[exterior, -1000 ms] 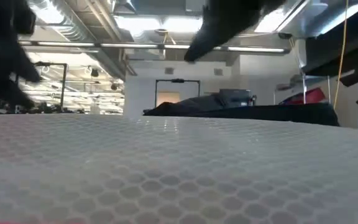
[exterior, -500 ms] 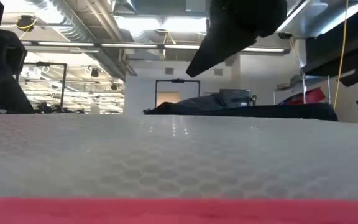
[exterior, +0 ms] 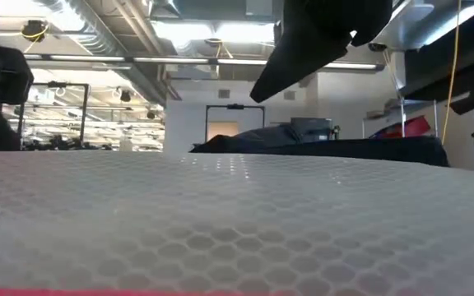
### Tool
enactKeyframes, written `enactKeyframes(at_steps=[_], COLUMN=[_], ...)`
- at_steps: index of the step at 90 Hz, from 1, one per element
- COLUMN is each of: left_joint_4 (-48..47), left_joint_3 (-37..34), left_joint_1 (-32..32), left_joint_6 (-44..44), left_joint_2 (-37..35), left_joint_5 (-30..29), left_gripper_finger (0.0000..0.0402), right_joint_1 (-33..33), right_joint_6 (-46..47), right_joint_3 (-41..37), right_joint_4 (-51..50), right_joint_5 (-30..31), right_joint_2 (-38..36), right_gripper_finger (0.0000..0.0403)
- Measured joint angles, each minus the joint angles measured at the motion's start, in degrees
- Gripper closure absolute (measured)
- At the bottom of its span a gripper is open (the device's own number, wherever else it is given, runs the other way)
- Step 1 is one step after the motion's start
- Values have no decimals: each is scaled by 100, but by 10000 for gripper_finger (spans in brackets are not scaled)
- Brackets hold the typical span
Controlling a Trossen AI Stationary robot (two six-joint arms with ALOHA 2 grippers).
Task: Unpack backpack
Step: Close the transparent zip bag
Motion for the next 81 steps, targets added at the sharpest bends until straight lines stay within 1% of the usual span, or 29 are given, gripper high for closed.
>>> enactKeyframes(at_steps=[17, 34, 42, 66, 81], left_joint_4=[21, 762, 942, 585, 581], left_joint_3=[-1, -2, -2, -2, -4], left_joint_1=[178, 403, 423, 445, 443], left_joint_6=[-120, 314, 439, 431, 611], left_joint_2=[42, 405, 509, 113, 93], left_joint_5=[-16, 104, 34, -218, -240], left_gripper_finger=[159, 164, 164, 164, 165], right_joint_1=[0, 0, 0, 0, 0], right_joint_6=[0, -2, -2, 10, 20], right_joint_3=[0, 0, 0, 0, 0], right_joint_4=[0, 2, 4, 6, 147], right_joint_5=[-6, -33, -33, -138, -234], right_joint_2=[0, 0, 0, 0, 0], right_gripper_finger=[123, 123, 123, 123, 123])
